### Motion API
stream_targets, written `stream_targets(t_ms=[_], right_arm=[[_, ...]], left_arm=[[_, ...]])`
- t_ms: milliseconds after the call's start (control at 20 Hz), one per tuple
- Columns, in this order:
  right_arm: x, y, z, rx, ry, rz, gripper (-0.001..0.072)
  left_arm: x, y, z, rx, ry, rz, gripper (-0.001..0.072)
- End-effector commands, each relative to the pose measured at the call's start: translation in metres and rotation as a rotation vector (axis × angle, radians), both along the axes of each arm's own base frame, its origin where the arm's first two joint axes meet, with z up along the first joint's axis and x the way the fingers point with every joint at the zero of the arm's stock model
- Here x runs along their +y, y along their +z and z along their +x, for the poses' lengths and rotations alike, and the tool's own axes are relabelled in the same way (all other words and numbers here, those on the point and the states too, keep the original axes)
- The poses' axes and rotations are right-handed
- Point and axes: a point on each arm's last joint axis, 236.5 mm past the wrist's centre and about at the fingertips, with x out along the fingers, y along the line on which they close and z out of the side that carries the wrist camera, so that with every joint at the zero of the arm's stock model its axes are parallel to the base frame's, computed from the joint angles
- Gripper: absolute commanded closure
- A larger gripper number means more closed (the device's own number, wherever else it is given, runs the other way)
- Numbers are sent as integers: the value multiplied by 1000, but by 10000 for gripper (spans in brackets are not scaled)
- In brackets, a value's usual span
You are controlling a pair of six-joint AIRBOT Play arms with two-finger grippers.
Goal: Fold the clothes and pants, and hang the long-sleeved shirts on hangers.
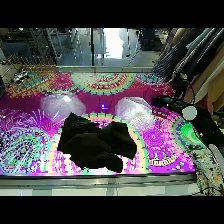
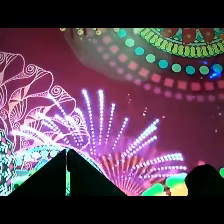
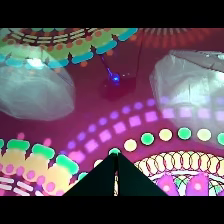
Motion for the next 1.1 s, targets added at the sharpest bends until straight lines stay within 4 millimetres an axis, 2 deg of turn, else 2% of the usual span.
stream_targets(t_ms=[0, 450, 600, 650, 700, 750, 800, 900, 1000, 1050], right_arm=[[1, 1, 0, -1, 1, 1, 693], [1, 1, 0, -1, 1, 1, 693], [1, 7, 4, -26, -10, 24, 693], [6, 13, 7, -44, -24, 84, 693], [10, 15, 6, -40, -26, 122, 693], [16, 14, 3, -20, -20, 158, 693], [19, 11, 1, -2, -14, 172, 692], [25, 6, -5, 46, -25, 230, 688], [31, -3, -16, 119, -24, 269, 691], [33, -9, -24, 158, -5, 247, 689]], left_arm=[[0, 1, 0, -1, 1, 1, 694], [0, 1, 0, -5, 1, -1, 693], [-7, 13, 25, -119, -26, -25, 693], [-10, 9, 30, -119, -35, -42, 692], [-13, 2, 34, -107, -43, -57, 628], [-18, -5, 38, -91, -67, -70, 250], [-29, -13, 45, -84, -105, -106, -4], [-45, -32, 50, -42, -135, -177, 2], [-51, -57, 40, 69, -136, -211, 6], [-66, -73, 32, 160, -232, -219, 5]])
